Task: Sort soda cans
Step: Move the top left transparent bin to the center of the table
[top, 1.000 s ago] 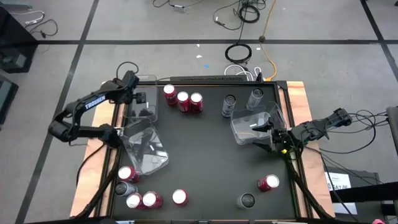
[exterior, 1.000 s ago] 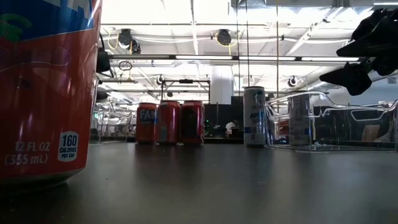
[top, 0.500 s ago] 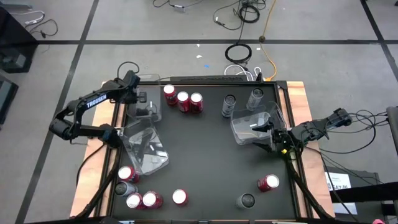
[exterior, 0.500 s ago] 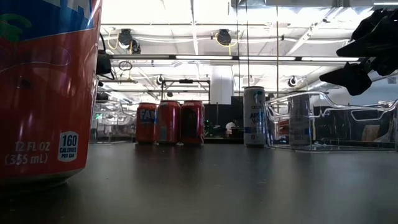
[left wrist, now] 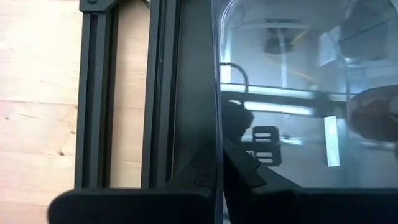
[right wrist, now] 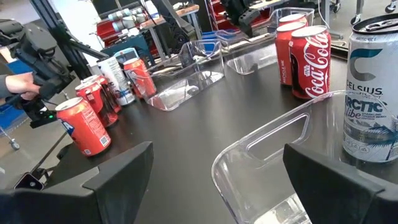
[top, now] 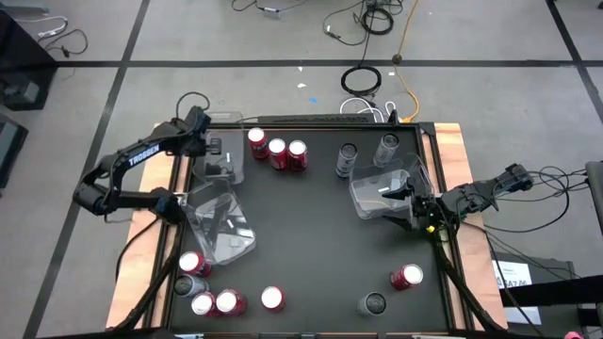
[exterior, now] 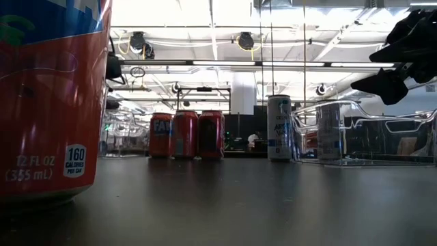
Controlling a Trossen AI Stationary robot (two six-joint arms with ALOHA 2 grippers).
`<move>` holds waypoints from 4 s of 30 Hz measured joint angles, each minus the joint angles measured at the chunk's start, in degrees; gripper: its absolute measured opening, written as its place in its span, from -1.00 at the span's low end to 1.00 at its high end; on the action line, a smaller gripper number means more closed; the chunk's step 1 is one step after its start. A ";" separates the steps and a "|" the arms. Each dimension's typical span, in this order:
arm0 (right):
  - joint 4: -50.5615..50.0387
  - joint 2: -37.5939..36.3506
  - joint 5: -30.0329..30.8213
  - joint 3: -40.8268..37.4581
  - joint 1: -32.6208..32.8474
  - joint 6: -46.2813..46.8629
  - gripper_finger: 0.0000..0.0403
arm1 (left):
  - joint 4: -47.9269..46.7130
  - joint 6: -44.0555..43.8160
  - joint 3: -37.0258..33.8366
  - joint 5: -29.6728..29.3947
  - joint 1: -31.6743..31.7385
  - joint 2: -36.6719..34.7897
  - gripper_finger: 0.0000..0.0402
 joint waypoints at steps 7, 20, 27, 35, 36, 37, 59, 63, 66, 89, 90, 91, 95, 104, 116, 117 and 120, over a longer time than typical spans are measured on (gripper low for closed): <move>0.00 0.01 -0.01 0.00 0.01 0.00 0.75 | -5.16 0.02 4.63 -1.71 0.00 -2.15 -0.94; 0.00 0.01 0.00 0.01 0.01 0.00 0.75 | -13.71 1.77 13.88 -5.64 0.01 -5.23 -0.97; 0.00 -0.01 -0.01 0.02 -0.01 0.00 0.75 | -14.57 1.62 20.55 -6.47 -0.01 -8.79 -0.97; 0.00 -0.01 0.01 0.02 -0.01 0.00 0.75 | -14.33 1.12 30.63 -1.88 -1.58 -12.63 -0.97; 0.00 0.01 -0.01 0.00 0.01 0.00 0.75 | -14.36 0.99 31.70 -1.37 -2.28 -13.07 -0.97; 0.00 -0.01 0.00 0.00 0.01 0.00 0.75 | -14.37 0.51 32.77 -1.20 -3.24 -13.53 -0.97; -0.02 0.01 -0.01 0.02 0.00 0.00 0.75 | -13.05 -40.04 35.10 -24.29 -60.30 -3.76 -0.97; 0.00 0.00 -0.01 0.00 -0.01 0.00 0.75 | -10.27 -50.33 35.10 -28.58 -68.92 4.03 -0.97; 0.00 0.00 0.00 0.01 0.00 0.00 0.75 | -8.79 -57.59 35.10 -29.62 -72.76 9.77 -0.97; 0.00 0.00 0.01 0.00 0.01 0.00 0.75 | -7.04 -80.00 35.10 -14.45 -78.43 32.60 -0.97; 0.00 0.01 0.00 0.01 -0.01 0.00 0.75 | -7.20 -80.00 35.10 -14.45 -78.43 32.93 -0.97; 0.00 0.01 -0.01 0.00 0.01 0.00 0.75 | -7.55 -79.99 35.10 -14.45 -78.40 33.22 -0.97; 0.00 0.01 0.00 0.01 0.00 0.00 0.75 | -8.91 -80.00 35.10 -13.81 -78.39 34.63 -0.97; 0.00 0.01 0.01 0.00 0.00 0.00 0.75 | -9.07 -79.97 35.10 -12.27 -78.35 36.26 -0.77; 0.00 -0.01 -0.01 0.00 -0.01 0.00 0.75 | -9.13 -79.64 35.10 -11.15 -78.15 36.19 -0.75; 0.00 -0.01 0.01 0.00 0.01 0.00 0.75 | -9.18 -78.90 35.10 -10.19 -77.93 36.15 -0.75; 0.00 -0.01 0.00 0.01 0.01 0.00 0.75 | -9.17 -77.18 35.10 -8.85 -77.37 36.08 -0.74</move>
